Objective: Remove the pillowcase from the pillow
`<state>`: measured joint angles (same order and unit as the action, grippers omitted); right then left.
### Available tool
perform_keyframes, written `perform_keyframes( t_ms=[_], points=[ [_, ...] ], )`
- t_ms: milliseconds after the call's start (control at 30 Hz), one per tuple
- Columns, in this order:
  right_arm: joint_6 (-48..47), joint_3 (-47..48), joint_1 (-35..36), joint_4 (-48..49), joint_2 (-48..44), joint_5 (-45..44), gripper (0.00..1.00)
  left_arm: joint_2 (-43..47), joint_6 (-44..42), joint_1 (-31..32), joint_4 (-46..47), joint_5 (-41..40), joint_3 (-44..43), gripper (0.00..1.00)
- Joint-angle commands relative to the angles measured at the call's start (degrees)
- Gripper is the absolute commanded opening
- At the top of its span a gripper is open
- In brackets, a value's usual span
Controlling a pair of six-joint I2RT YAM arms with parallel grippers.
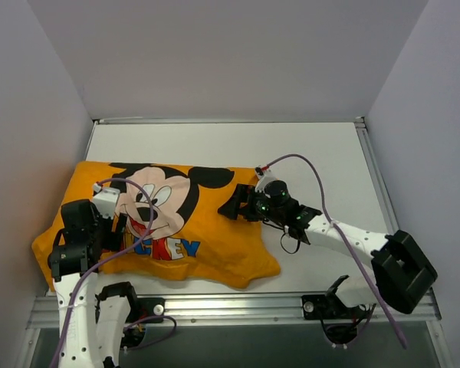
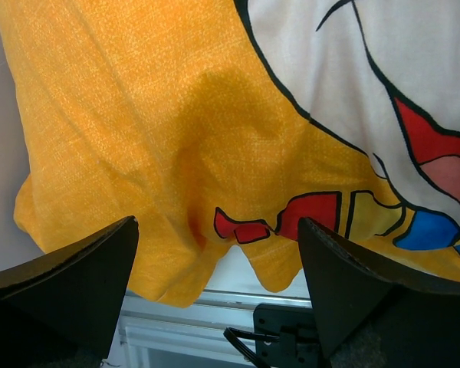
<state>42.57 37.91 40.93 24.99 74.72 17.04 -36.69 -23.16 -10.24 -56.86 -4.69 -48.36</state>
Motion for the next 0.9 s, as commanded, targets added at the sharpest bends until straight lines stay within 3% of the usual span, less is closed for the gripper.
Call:
perform_keyframes(
  t_ms=[0, 67, 133, 167, 233, 400, 500, 567, 633, 667, 733, 767, 833, 867],
  points=[
    [2.43, 1.73, -0.15, 4.54, 6.12, -4.81, 1.00, 0.12, -0.31, -0.66, -0.09, 0.65, -2.35, 0.94],
    [2.87, 3.12, -0.23, 2.71, 8.15, -6.83, 0.97, -0.05, -0.31, -0.57, -0.09, 0.91, -2.44, 0.94],
    [2.44, 4.01, -1.72, 1.12, 10.27, -7.54, 0.82, -0.40, -0.48, -0.66, -0.36, 1.17, -2.79, 0.94],
    [2.96, 4.10, -2.86, 1.02, 10.71, -6.85, 0.47, -0.40, -0.49, -0.66, -0.44, 1.17, -2.88, 0.94],
    [4.01, 2.96, -7.69, 1.90, 10.45, -5.18, 0.00, -0.49, -0.75, -0.57, -0.62, 1.00, -3.14, 0.94],
    [2.36, 1.03, -20.95, -1.25, 1.42, -0.87, 0.00, -0.67, -1.89, -0.57, -0.71, -0.58, -3.85, 0.94],
    [-1.32, 3.39, -35.17, -7.83, -7.79, 1.75, 0.00, -1.19, -2.59, -0.57, -0.88, -1.55, -5.60, 0.94],
    [-4.75, 11.27, -47.96, -15.82, -12.38, 3.08, 0.00, -1.37, -2.94, -0.66, -0.88, -1.55, -7.18, 0.94],
    [-11.32, 19.79, -54.26, -23.80, -12.93, 3.53, 0.00, -1.72, -3.12, -0.57, -1.06, -1.12, -8.06, 0.94],
    [-13.28, 30.19, -56.46, -27.33, -12.32, 2.75, 0.00, -1.81, -3.12, -0.57, -1.15, -0.85, -8.50, 0.94],
    [-18.63, 42.01, -58.42, -34.61, -8.46, 0.64, 0.00, -2.16, -2.86, -0.57, -0.97, -0.06, -9.30, 0.94],
    [-19.53, 53.90, -58.42, -36.75, -5.06, -1.11, 0.00, -2.25, -2.77, -0.57, -0.97, 0.03, -9.47, 0.94],
    [-20.42, 66.00, -57.72, -41.05, -1.43, -2.00, 0.00, -2.60, -2.25, -0.66, -0.88, 0.38, -10.00, 0.94],
    [-20.68, 77.72, -57.11, -42.12, 2.50, -1.92, 0.00, -2.69, -2.16, -0.57, -0.97, 0.73, -10.17, 0.94]
  ],
)
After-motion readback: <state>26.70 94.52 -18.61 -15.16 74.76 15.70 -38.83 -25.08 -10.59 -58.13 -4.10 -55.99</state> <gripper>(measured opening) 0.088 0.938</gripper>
